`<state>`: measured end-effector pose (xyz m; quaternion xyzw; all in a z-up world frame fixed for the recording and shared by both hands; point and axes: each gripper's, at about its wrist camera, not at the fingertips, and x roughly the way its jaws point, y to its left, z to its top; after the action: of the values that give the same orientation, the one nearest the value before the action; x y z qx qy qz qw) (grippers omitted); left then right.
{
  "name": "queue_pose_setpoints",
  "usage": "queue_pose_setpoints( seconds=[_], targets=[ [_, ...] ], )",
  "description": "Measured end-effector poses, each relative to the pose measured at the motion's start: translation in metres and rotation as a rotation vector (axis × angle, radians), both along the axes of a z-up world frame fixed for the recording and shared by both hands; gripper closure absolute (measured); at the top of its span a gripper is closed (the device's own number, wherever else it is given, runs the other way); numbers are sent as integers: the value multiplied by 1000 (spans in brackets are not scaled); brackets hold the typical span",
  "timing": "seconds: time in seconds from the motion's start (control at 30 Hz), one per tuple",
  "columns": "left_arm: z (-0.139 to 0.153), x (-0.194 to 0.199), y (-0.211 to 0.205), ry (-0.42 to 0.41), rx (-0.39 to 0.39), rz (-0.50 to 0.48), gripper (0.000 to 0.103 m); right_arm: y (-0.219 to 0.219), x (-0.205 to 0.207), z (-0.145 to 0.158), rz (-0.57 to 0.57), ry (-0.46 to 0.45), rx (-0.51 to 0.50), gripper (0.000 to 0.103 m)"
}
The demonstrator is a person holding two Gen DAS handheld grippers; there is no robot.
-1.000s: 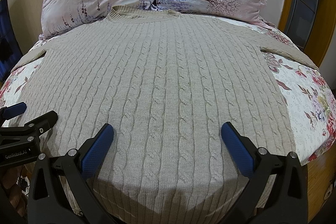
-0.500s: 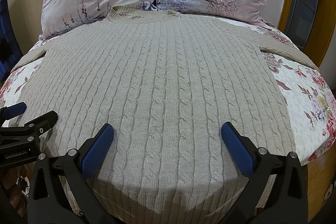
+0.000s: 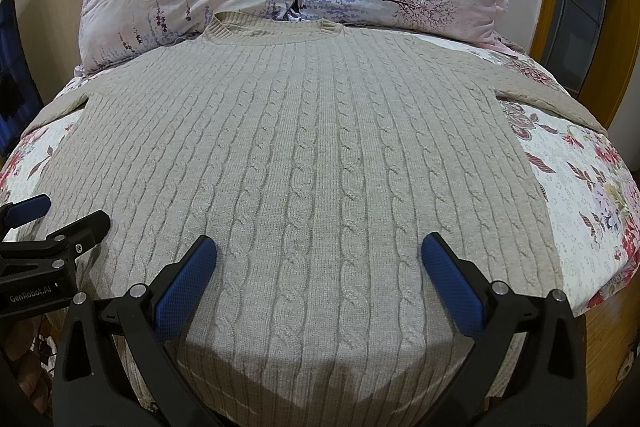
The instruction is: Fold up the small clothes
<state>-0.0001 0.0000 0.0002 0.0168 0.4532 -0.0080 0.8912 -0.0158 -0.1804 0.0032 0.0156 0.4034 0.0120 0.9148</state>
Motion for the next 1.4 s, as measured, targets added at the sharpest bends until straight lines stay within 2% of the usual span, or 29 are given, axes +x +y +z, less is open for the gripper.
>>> queue_pose_setpoints(
  seconds=[0.33, 0.67, 0.83, 0.93, 1.03, 1.1, 1.17, 1.23, 1.4],
  targets=[
    [0, 0, 1, 14, 0, -5, 2, -3, 3, 1, 28, 2, -1, 1],
    [2, 8, 2, 27, 8, -44, 2, -8, 5, -1, 139, -54, 11, 1],
    [5, 19, 2, 43, 20, -72, 2, -31, 20, 8, 125, -54, 82, 1],
    [13, 30, 4, 14, 67, -63, 2, -75, 39, 27, 33, -98, 182, 1],
    [23, 45, 9, -26, 110, -47, 2, -146, 65, 45, -135, -137, 282, 1],
    [29, 55, 14, -38, 97, -49, 2, -183, 78, 46, -222, -133, 343, 1],
    [35, 68, 21, -37, 56, -56, 2, -220, 92, 44, -327, -114, 414, 7],
    [38, 83, 27, -22, 4, -61, 2, -261, 104, 37, -447, -88, 482, 18],
    [41, 112, 40, -4, -112, -52, 2, -327, 121, 14, -665, -25, 584, 42]
  ],
)
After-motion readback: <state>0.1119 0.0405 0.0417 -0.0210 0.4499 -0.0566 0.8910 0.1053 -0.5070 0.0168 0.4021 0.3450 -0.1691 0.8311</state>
